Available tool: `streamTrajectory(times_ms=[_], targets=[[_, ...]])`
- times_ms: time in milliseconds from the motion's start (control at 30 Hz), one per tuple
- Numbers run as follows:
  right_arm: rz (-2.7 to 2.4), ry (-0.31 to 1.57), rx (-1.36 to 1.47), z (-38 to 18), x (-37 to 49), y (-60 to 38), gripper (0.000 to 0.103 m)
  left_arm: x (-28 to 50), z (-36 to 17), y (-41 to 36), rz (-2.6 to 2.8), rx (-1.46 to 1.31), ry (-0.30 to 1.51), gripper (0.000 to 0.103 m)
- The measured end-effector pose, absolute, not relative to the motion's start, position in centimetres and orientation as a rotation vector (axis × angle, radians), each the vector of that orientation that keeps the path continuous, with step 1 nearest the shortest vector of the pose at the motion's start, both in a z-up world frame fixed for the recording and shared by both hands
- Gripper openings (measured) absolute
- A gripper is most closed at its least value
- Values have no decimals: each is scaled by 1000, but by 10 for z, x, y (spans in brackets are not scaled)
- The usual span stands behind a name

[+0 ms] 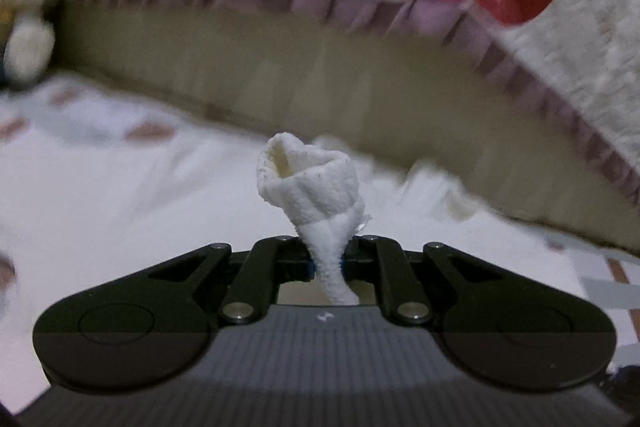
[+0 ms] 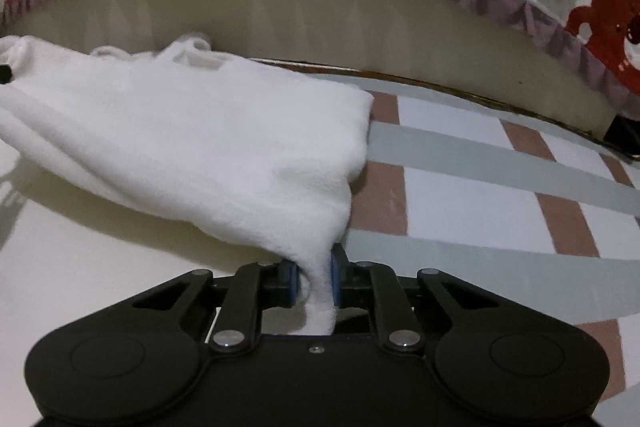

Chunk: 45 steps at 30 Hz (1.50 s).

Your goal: Fold clothes

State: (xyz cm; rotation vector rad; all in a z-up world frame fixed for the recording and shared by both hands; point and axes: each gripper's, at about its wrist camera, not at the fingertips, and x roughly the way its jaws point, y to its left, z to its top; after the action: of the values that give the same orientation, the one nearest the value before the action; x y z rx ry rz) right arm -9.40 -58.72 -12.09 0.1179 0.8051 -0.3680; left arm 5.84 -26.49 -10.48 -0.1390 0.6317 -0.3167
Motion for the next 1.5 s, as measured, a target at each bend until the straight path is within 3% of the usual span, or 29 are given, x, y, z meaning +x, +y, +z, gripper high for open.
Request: streamTrajectory(times_ms=[133,267,300,367,567,733,1000,1167,1267,1500], targets=[[-381,810,186,-119,-97,-596,16,63,-142,-250,-264,-179,755,16],[-380,813,228,-120,-99,-602,17,57,-148,-234,-224,-199,753,38],[-376,816,226,-120,-99,-603,17,57,-146,-229,-207,-188,749,39],[-368,821,225,-121,-99,-606,25,59,-143,-217,-191,-170,759,39],[-314,843,190,-111,-100,-602,36,55,-130,-196,-270,-25,835,41],[-273,807,89,-72,-133,-573,43,48,-119,-185,-297,26,821,42],[-128,618,285,-77,-109,-572,43,32,-114,-199,-392,-42,736,42],[-147,738,173,-112,-85,-554,39,57,-132,-231,-307,10,798,41],[-139,777,189,-122,-84,-556,40,70,-137,-234,-247,16,861,47],[-128,739,241,-119,-90,-560,42,58,-101,-129,-119,-67,872,47]])
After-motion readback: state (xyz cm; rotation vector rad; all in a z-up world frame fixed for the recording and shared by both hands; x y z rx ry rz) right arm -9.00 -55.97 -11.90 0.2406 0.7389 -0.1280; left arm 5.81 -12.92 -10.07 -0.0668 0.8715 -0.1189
